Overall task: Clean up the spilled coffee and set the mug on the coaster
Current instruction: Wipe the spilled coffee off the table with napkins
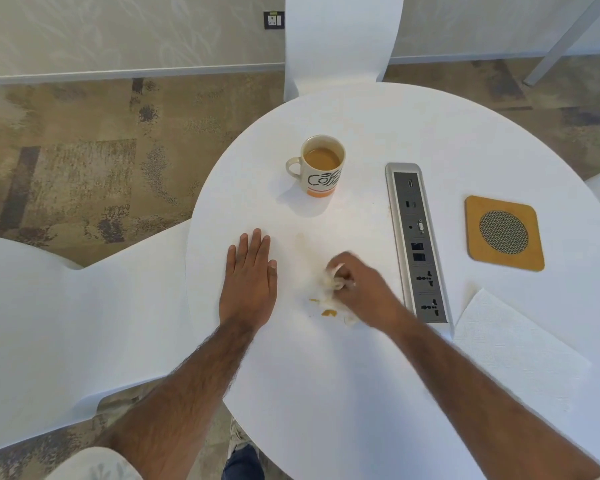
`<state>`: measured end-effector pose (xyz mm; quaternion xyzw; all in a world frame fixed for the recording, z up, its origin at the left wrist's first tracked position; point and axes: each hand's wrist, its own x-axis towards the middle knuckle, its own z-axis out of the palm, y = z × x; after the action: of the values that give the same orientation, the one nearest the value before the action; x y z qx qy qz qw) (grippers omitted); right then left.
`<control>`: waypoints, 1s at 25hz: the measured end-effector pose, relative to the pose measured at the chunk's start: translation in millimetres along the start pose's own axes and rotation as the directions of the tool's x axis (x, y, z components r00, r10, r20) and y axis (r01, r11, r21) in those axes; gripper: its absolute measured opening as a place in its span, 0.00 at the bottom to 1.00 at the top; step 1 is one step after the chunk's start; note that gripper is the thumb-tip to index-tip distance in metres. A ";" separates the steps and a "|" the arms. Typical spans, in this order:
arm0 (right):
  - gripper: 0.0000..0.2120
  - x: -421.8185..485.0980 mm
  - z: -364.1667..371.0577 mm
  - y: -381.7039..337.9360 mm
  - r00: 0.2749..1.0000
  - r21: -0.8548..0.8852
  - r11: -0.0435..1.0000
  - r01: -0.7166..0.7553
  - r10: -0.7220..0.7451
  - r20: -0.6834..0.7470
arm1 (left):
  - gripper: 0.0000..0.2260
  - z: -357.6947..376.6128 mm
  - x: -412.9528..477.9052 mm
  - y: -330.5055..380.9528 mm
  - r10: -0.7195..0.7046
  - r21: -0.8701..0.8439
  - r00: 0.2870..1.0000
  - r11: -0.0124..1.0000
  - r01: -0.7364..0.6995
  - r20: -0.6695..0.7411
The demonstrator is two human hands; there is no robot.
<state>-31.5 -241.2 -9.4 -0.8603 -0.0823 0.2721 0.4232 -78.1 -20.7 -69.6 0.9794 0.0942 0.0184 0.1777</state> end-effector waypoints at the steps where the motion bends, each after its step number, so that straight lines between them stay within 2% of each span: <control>1: 0.19 2.8 -14.0 -0.2 0.996 0.184 0.980 -0.077 0.082 -0.020 | 0.25 -0.3 0.0 0.2 -0.001 0.001 1.000 1.000 0.001 0.003; 2: 0.19 6.3 -28.4 2.0 0.990 0.292 0.949 -0.117 0.135 -0.042 | 0.25 -0.1 0.0 0.3 -0.003 0.003 1.000 1.000 0.003 0.005; 3: 0.15 8.7 -40.1 4.9 0.985 0.322 0.938 -0.131 0.160 -0.065 | 0.25 0.0 -0.2 0.4 -0.004 0.004 1.000 1.000 0.004 0.006; 4: 0.09 9.6 -48.6 6.3 0.980 0.277 0.952 -0.134 0.168 -0.104 | 0.25 0.3 -0.2 0.1 -0.004 0.005 1.000 1.000 0.004 0.006; 5: 0.03 10.3 -52.0 8.9 0.976 0.153 0.978 -0.141 0.163 -0.145 | 0.25 0.6 -0.3 -0.2 -0.003 0.006 1.000 1.000 0.003 0.005; 6: 0.04 10.3 -50.1 10.6 0.975 -0.037 0.989 -0.141 0.133 -0.179 | 0.25 0.8 -0.2 -0.4 -0.002 0.007 1.000 1.000 0.002 0.003; 8: 0.09 4.8 -33.3 9.8 0.983 -0.401 0.907 -0.126 0.060 -0.173 | 0.25 1.2 0.1 -0.5 0.001 0.010 1.000 1.000 -0.001 -0.001; 10: 0.14 -5.4 -8.5 4.5 0.994 -0.545 0.836 -0.062 0.004 -0.107 | 0.25 1.3 0.0 -0.5 0.001 0.009 1.000 1.000 -0.001 -0.005; 14: 0.17 -20.5 28.1 -4.7 0.984 -0.625 0.763 0.167 -0.169 0.056 | 0.24 1.8 -0.1 -0.4 0.000 0.002 1.000 1.000 0.000 -0.007; 17: 0.12 -28.5 39.9 -8.8 0.958 -0.603 0.748 0.278 -0.264 0.113 | 0.23 3.3 0.4 -1.0 -0.006 0.011 1.000 1.000 0.006 -0.006; 20: 0.09 -38.8 39.9 3.9 0.900 -0.592 0.688 0.419 -0.400 0.173 | 0.24 2.8 -0.3 -0.1 -0.003 0.006 1.000 1.000 0.003 -0.009; 22: 0.06 -42.3 33.5 15.0 0.848 -0.622 0.597 0.507 -0.477 0.233 | 0.24 2.1 0.1 -0.3 -0.004 0.008 1.000 1.000 0.004 -0.006; 23: 0.04 -42.6 28.9 20.8 0.823 -0.654 0.533 0.536 -0.501 0.266 | 0.23 2.0 0.4 -0.2 -0.005 0.010 1.000 1.000 0.005 -0.003; 24: 0.06 -41.5 24.0 24.8 0.817 -0.677 0.498 0.541 -0.501 0.285 | 0.23 2.3 0.5 -0.2 -0.007 0.012 1.000 1.000 0.007 0.000; 25: 0.09 -39.0 19.2 27.1 0.834 -0.675 0.522 0.521 -0.481 0.271 | 0.23 2.6 0.5 -0.1 -0.007 0.015 1.000 1.000 0.007 0.001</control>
<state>-77.0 -259.7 -24.3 -0.8872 -0.4370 0.1048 0.1050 -77.5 -21.4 -72.1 0.9803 0.0978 0.0166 0.1707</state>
